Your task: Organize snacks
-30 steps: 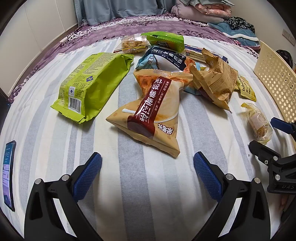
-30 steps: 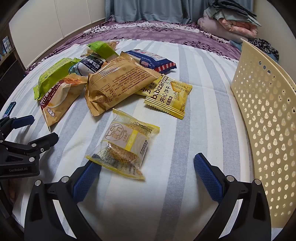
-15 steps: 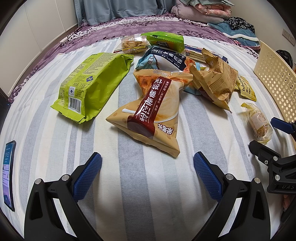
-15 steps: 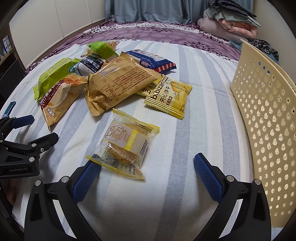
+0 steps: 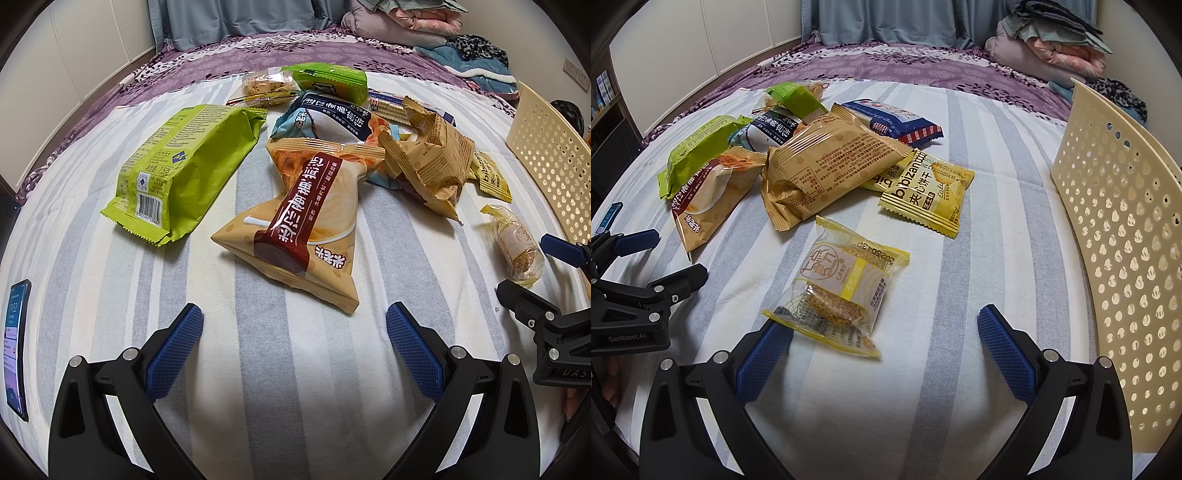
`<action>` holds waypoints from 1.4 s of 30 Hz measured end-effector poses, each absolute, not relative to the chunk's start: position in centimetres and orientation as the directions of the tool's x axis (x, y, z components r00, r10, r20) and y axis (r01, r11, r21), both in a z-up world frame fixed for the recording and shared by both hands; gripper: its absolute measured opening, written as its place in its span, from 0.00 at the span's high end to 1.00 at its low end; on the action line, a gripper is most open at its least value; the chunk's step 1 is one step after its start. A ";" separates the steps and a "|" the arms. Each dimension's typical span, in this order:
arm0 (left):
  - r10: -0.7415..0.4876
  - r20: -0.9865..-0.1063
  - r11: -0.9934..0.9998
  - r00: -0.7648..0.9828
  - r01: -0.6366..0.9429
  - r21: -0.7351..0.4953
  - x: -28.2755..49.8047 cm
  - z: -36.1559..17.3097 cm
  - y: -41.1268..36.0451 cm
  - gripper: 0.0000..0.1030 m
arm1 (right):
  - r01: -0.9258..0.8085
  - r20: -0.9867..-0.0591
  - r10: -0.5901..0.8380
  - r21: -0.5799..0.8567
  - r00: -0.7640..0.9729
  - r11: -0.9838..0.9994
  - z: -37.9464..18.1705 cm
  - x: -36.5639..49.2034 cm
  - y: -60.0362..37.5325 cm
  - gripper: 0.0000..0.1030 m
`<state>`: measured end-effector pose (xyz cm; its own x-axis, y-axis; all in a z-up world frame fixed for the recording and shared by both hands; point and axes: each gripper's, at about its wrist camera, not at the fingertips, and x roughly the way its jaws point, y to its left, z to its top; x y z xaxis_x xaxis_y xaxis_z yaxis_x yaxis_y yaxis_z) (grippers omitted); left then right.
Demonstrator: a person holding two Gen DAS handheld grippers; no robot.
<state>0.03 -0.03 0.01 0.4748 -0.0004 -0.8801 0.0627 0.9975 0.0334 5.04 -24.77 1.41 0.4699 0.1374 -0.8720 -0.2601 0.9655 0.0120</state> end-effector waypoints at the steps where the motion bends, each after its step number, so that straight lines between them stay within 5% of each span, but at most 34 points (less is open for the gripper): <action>1: -0.001 -0.880 0.997 0.475 0.063 0.033 0.0 0.0 0.0 0.02 | -0.260 -0.872 0.138 0.012 0.470 0.966 1.4 5.0 -24.8 0.05; 42: -0.055 -0.863 0.998 0.502 0.032 -0.045 -1.9 1.8 1.8 0.02 | -0.278 -0.838 0.245 0.117 0.487 0.953 3.8 2.9 -25.4 0.05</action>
